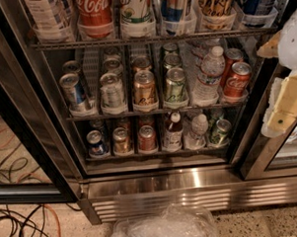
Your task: Pick blue plastic bottle from bottom shelf of fridge
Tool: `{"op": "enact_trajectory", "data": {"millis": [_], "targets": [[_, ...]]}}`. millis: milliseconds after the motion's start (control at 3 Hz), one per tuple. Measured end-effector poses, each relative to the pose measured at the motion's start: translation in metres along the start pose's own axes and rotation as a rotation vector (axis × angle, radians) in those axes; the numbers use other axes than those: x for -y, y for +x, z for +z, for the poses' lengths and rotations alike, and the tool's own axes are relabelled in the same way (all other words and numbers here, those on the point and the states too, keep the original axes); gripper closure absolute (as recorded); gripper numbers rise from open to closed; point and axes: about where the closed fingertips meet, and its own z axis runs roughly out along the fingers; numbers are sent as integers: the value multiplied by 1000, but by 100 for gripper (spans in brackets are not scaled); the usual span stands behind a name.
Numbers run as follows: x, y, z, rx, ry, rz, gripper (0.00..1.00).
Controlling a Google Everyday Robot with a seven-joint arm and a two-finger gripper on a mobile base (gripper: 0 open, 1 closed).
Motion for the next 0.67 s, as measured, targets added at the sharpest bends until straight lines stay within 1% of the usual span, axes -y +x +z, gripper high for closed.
{"op": "enact_trajectory", "data": {"millis": [333,667], "targets": [[0,0,0,0,0,0,0],[1,-1,1,29,22,8,0]]}}
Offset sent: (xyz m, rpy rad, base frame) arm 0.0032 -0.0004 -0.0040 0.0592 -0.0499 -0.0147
